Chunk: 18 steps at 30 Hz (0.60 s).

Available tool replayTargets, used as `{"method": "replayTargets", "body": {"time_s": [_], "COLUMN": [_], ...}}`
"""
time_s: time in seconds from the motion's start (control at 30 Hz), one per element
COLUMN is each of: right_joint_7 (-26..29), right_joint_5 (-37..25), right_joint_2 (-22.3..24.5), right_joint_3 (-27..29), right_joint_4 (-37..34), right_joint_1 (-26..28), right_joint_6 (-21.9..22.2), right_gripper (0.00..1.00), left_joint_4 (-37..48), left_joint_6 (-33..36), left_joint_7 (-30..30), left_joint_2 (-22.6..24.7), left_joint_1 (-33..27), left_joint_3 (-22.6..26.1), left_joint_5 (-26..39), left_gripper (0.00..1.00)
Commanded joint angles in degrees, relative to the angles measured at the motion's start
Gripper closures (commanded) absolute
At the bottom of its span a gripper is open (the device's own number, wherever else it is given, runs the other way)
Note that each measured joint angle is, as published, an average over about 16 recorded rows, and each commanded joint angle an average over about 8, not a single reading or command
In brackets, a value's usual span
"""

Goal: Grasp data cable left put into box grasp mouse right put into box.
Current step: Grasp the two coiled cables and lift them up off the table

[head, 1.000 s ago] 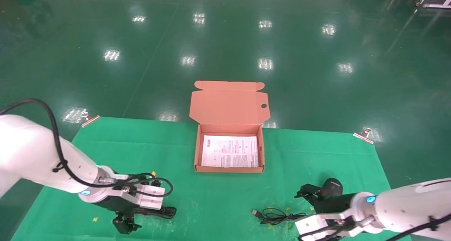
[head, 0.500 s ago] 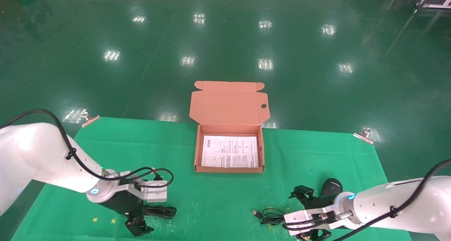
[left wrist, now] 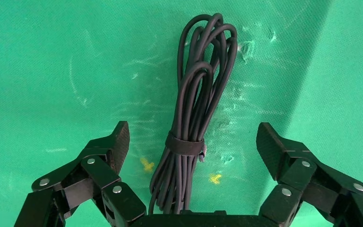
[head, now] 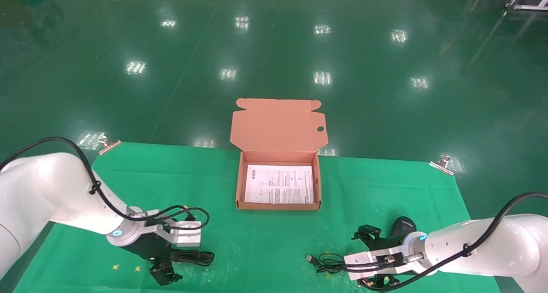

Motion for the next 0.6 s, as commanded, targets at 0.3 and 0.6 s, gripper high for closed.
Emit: {"method": "replayTargets", "body": {"time_s": [0.3, 0.6], "right_joint_7": [0.16, 0.29], "right_joint_5": [0.05, 0.05], "right_joint_2": [0.19, 0.33], "right_joint_3": [0.03, 0.06], "right_joint_4": [0.42, 0.75], "right_joint_1": [0.02, 0.01], "right_joint_6": [-0.17, -0.31], "right_gripper": [1.00, 1.00], "left_joint_4": [-0.64, -1.11], "left_joint_6": [0.29, 0.50], "left_joint_7": [-0.31, -0.53], "left_joint_2": [-0.25, -0.43], "left_joint_1": [0.00, -0.02], "left_joint_3": [0.02, 0.06], "left_joint_5": [0.07, 0.11], "left_gripper": [1.00, 1.00]}}
